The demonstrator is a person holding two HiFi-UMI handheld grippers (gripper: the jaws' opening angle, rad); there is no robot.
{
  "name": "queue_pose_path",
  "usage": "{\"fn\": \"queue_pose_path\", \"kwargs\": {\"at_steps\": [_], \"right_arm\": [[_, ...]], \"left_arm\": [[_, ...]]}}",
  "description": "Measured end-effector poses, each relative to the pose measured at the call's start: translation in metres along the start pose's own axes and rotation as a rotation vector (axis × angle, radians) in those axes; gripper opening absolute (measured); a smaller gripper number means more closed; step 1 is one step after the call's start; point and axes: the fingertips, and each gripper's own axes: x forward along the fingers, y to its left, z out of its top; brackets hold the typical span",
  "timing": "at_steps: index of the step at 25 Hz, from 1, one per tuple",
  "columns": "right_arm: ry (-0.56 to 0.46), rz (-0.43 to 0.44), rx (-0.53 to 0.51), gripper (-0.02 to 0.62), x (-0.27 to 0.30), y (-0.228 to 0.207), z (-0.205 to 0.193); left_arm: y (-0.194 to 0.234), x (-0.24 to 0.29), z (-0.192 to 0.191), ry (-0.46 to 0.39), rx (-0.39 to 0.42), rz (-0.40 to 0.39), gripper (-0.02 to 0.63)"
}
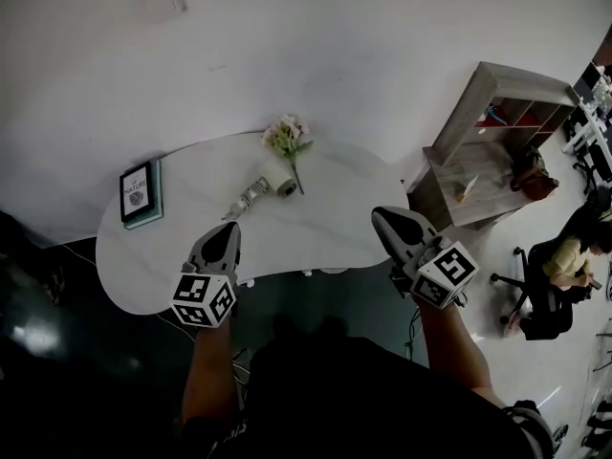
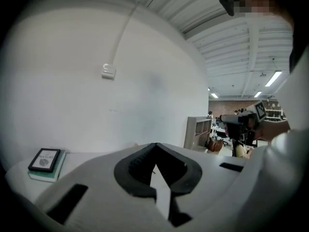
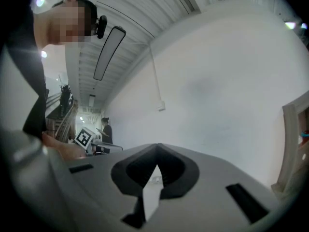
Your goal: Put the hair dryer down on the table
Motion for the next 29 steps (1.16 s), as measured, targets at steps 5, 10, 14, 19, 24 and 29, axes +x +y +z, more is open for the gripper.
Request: {"fn": "queue_pose_path", "kwargs": {"at_steps": [5, 10, 14, 19, 24, 29], "right_arm": [[-0.040, 0.005, -0.050, 0.003, 0.019, 0.011, 0.025], [-0.057, -0.002, -0.049, 0.003, 0.043, 0.022, 0.032], [-0.029, -0.011, -0.037, 0.003, 0.057, 0.026, 0.020], [-0.016, -0.034, -0.050, 0.003, 0.065, 0.019, 0.022], [-0.018, -0.045, -0.059, 0.003, 0.070, 0.016, 0.025], [-0.032, -0.053, -0.076, 0.003, 0.072, 0.018, 0.030]], "left_arm": [[0.014, 0.002, 0.032, -0.068, 0.026, -0.015, 0.009], [0.028, 0.007, 0.051, -0.093, 0.046, -0.040, 0.009], [0.036, 0.009, 0.047, -0.093, 0.056, -0.051, 0.009], [0.050, 0.015, 0.051, -0.112, 0.079, -0.062, 0.009], [0.054, 0.014, 0.065, -0.162, 0.094, -0.061, 0.009], [0.050, 0.015, 0.067, -0.164, 0.121, -0.081, 0.009]]}}
